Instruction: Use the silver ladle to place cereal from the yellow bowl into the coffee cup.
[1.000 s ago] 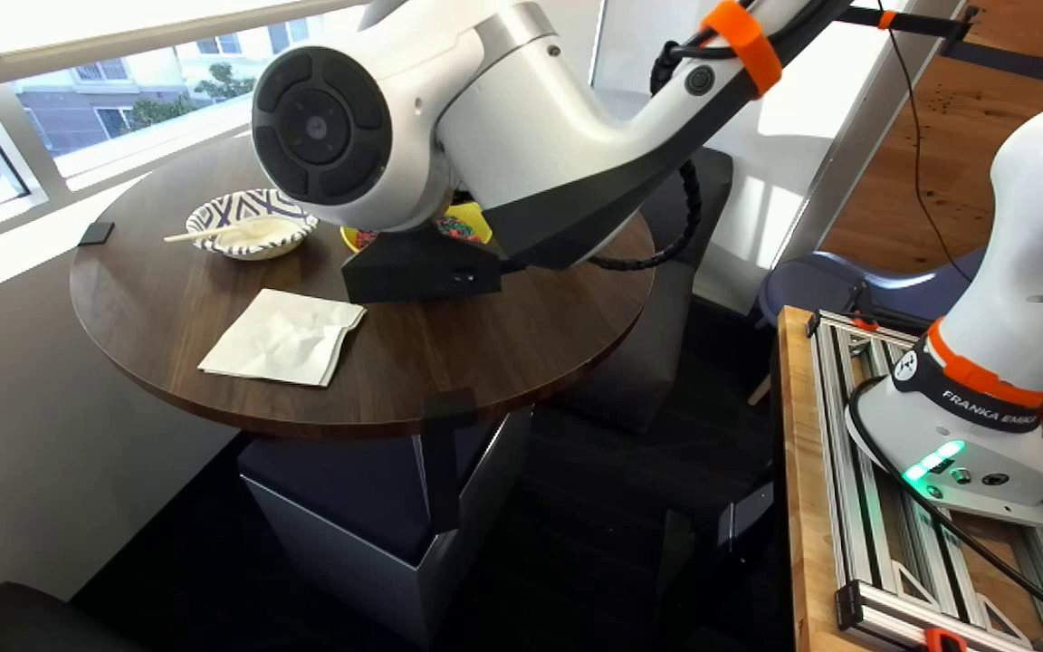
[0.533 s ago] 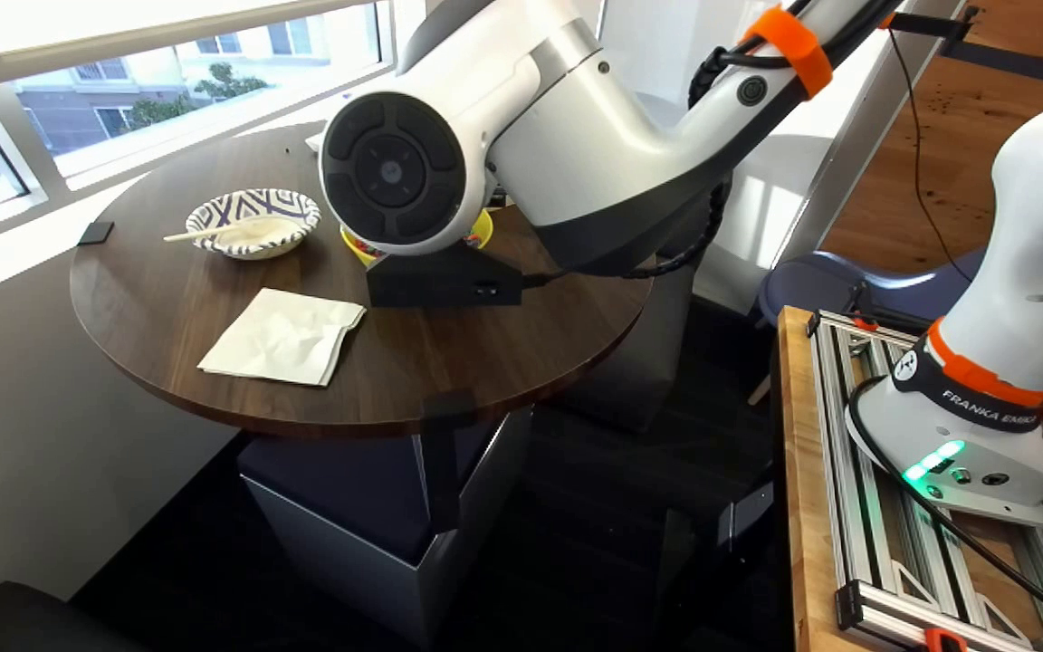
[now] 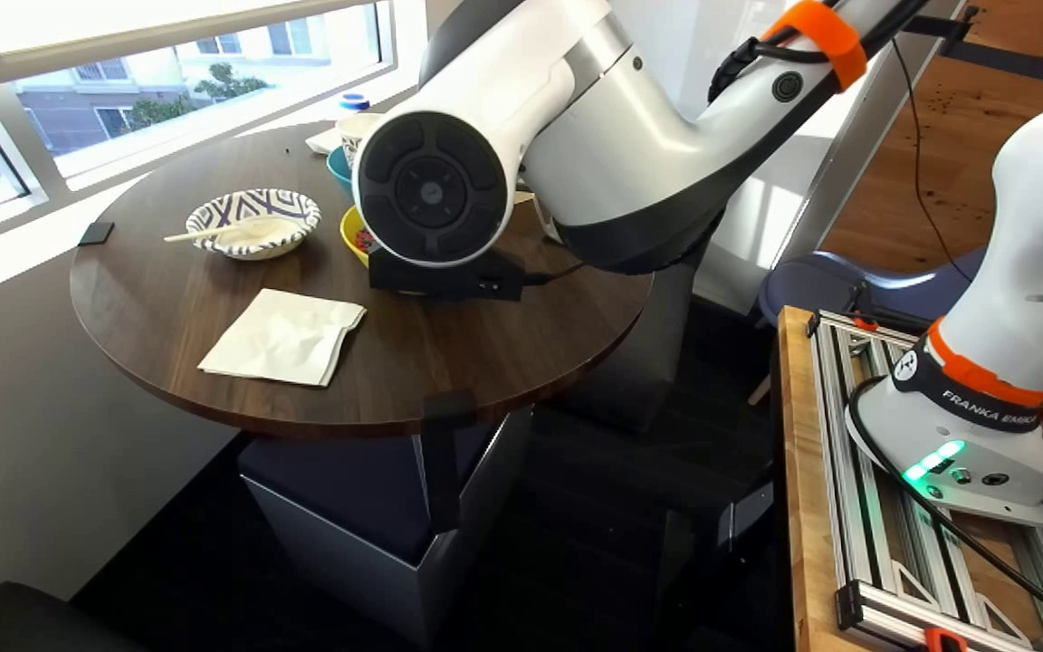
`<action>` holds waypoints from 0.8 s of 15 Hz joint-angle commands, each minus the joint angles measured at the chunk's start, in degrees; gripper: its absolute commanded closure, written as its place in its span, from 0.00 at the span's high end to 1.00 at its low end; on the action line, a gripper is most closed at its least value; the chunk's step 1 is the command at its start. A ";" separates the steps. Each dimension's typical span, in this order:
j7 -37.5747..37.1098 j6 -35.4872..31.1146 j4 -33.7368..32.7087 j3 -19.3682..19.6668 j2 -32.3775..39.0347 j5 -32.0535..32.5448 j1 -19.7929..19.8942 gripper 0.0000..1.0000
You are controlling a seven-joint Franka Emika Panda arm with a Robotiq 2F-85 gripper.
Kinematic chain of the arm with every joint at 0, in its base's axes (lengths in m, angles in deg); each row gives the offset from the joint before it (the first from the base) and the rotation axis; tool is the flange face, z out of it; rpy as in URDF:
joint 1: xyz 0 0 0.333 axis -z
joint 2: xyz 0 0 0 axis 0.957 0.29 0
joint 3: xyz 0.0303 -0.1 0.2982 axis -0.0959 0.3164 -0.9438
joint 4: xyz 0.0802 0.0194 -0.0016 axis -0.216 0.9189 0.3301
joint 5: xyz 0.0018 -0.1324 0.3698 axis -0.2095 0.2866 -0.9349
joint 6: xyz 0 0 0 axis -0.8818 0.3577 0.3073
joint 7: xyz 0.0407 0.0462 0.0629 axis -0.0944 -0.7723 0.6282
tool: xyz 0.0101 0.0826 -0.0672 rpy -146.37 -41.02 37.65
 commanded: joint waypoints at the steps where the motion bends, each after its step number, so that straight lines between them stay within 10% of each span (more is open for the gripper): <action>1: -5.69 3.90 4.18 -1.95 -4.57 3.17 0.82 0.01; 12: -7.26 4.81 8.55 -3.45 -15.31 7.13 4.25 0.01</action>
